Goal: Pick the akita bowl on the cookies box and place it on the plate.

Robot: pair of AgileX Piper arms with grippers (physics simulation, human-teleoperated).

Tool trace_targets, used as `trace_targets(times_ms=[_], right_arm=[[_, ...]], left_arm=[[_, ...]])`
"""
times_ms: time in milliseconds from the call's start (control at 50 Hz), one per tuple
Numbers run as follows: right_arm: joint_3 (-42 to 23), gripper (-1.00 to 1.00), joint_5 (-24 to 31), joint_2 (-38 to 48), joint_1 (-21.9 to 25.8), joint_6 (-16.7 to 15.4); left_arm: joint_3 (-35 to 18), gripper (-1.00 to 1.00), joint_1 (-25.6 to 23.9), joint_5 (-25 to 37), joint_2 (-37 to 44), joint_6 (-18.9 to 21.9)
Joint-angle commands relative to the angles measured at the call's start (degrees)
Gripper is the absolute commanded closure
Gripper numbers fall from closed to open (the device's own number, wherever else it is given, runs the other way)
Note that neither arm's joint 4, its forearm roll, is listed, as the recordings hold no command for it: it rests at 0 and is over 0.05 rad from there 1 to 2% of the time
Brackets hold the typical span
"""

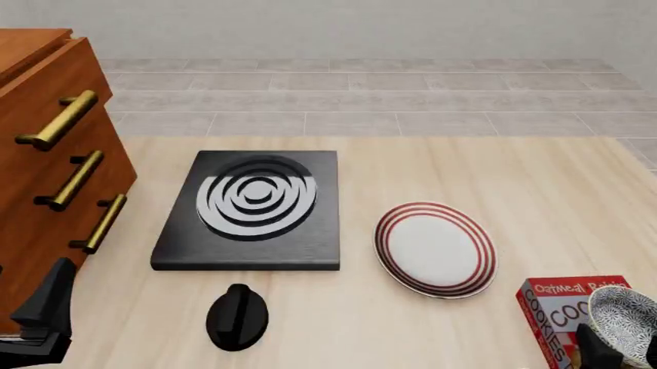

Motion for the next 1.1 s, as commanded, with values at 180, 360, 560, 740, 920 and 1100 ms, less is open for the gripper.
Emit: trace_targets(times_ms=[180,360,560,740,920,1100], right_arm=[[0.54,-1.00,-6.18,4.77,-0.22,-0.40],[0.79,-1.00,-10.98,9.90,-0.71,-0.86],[0.79,-1.00,-14.72,14.67,-0.58,-0.47],[0.79,-1.00,-14.39,16.34,-0.33,0.25],[0.79,-1.00,-13.33,17.80,0.40,1.40],[0.79,-1.00,-13.08,18.42,0.62,0.78]], left_arm=[[0.00,-1.00,0.00,0.00,0.00,0.00],[0.00,-1.00,0.00,0.00,0.00,0.00],[0.00,-1.00,0.00,0.00,0.00,0.00],[0.00,-1.00,0.00,0.00,0.00,0.00],[0.00,-1.00,0.00,0.00,0.00,0.00],[0.00,-1.00,0.00,0.00,0.00,0.00]])
